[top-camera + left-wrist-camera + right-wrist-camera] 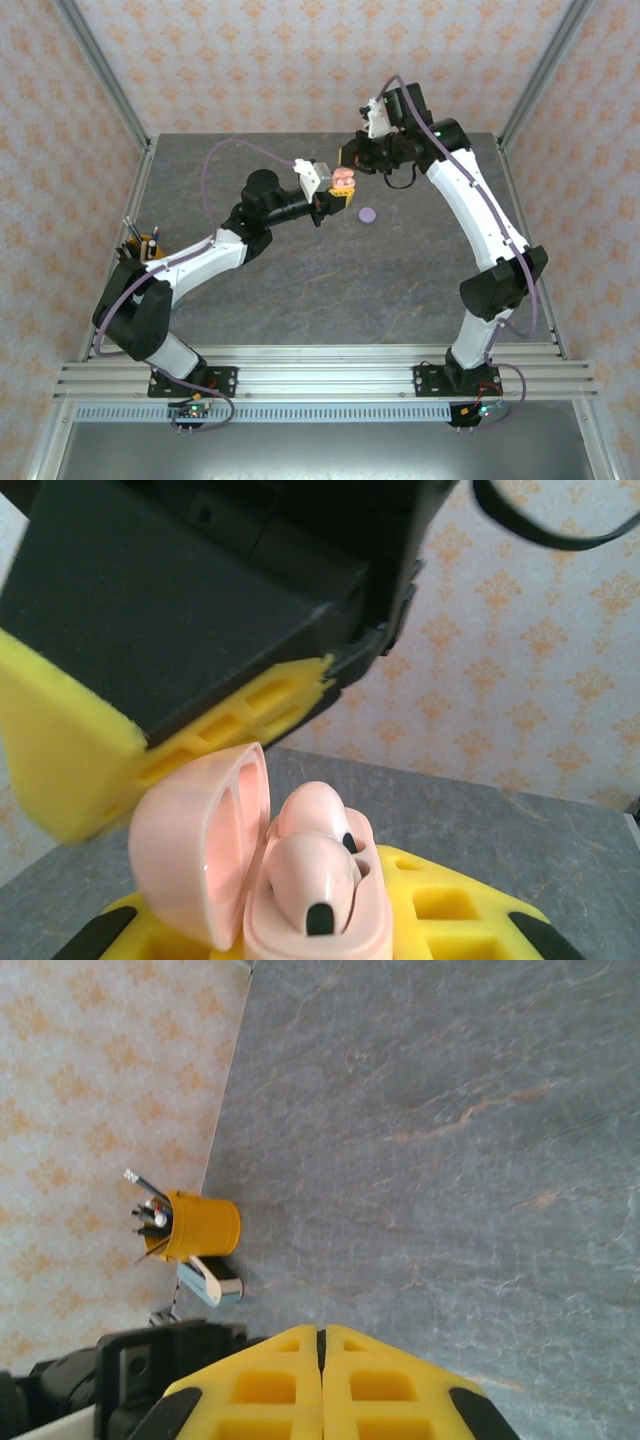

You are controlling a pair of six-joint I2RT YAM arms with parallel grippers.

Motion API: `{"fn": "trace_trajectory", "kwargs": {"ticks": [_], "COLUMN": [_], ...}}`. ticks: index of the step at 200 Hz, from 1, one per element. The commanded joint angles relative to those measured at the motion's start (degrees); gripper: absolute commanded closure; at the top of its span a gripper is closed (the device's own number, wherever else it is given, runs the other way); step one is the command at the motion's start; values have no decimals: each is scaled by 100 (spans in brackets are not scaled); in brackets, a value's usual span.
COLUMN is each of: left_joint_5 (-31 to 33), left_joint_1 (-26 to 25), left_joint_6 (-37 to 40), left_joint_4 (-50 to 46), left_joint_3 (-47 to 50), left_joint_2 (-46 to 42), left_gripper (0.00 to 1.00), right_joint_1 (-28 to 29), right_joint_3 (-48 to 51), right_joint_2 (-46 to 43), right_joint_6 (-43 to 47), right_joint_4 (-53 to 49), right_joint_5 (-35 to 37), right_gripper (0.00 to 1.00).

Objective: Insert wireless bluetooth earbuds into charging case

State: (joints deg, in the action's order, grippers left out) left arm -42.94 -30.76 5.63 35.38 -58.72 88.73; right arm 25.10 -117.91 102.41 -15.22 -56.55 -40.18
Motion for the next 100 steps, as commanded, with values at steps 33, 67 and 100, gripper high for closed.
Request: {"fn": "trace_trajectory", "kwargs": {"ticks": [33, 67, 100], "left_joint_5": [110, 205, 286], "left_joint_1": [-60, -43, -37], "left_joint_6": [27, -34, -243], "left_joint_4": [90, 197, 125], "left_joint_3": [-365, -395, -404], "left_joint_2": [179, 259, 303], "left_gripper": [100, 100, 100], "right_joint_1": [146, 90, -289], "right_joint_3": [1022, 1396, 1841], "right_joint_2": [-1123, -1547, -1812], "right_joint_6": [296, 134, -460], "right_joint_4": [-357, -241, 302], "right_joint_5": [153, 253, 641], "right_gripper": [94, 93, 93]}}
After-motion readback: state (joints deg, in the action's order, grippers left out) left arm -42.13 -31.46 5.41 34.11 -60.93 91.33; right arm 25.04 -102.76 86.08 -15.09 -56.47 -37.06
